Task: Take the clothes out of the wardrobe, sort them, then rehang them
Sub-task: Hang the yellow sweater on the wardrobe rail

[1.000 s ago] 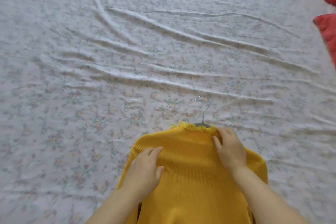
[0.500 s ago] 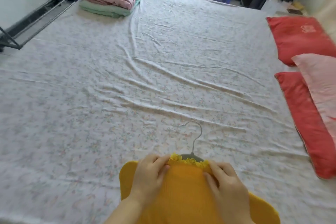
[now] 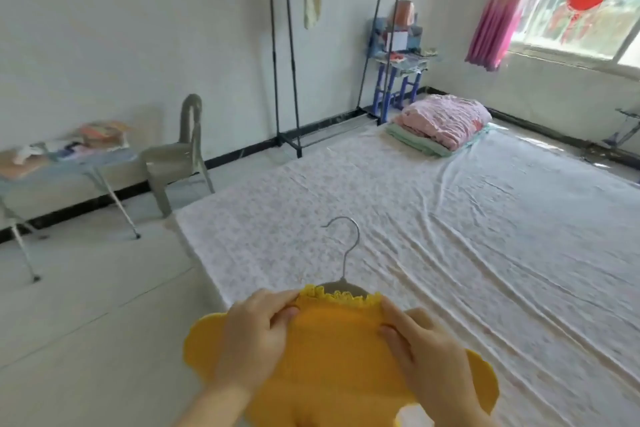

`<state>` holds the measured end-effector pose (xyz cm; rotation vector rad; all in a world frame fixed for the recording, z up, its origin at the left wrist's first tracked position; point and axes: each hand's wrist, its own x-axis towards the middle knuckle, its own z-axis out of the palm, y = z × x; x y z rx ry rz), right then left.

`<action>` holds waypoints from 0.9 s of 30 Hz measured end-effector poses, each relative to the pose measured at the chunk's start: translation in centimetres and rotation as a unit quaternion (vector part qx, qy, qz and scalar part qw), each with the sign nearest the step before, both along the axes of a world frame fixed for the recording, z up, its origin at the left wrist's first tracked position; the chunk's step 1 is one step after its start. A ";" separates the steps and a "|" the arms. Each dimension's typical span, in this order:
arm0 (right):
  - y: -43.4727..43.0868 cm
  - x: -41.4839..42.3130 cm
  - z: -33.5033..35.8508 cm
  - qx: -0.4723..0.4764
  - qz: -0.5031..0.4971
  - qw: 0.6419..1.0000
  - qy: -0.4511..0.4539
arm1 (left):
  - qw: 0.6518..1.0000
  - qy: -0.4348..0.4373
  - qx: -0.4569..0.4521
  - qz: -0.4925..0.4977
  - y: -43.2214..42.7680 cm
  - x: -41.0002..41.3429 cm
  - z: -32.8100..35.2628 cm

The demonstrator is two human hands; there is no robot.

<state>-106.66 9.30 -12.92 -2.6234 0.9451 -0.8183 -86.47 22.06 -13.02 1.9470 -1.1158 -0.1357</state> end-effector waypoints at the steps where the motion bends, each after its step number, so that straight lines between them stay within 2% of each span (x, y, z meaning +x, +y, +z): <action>1: 0.7 1.9 0.9 -0.007 0.028 0.999 -0.015 | 1.000 -0.003 -0.003 0.031 1.7 1.1 0.9; 7: 6.4 14.5 6.2 -0.091 0.182 0.979 -0.019 | 0.976 -0.065 -0.047 0.204 12.9 8.2 5.3; 13: 14.4 27.2 10.1 -0.102 0.307 0.945 -0.042 | 0.945 -0.107 -0.042 0.305 24.0 15.3 7.5; 19: 24.5 40.4 12.4 -0.115 0.382 0.915 -0.057 | 0.906 -0.120 -0.021 0.405 34.9 24.7 8.7; 27: 36.8 55.1 14.2 -0.101 0.454 0.882 -0.077 | 0.865 -0.156 0.012 0.477 47.7 35.4 10.9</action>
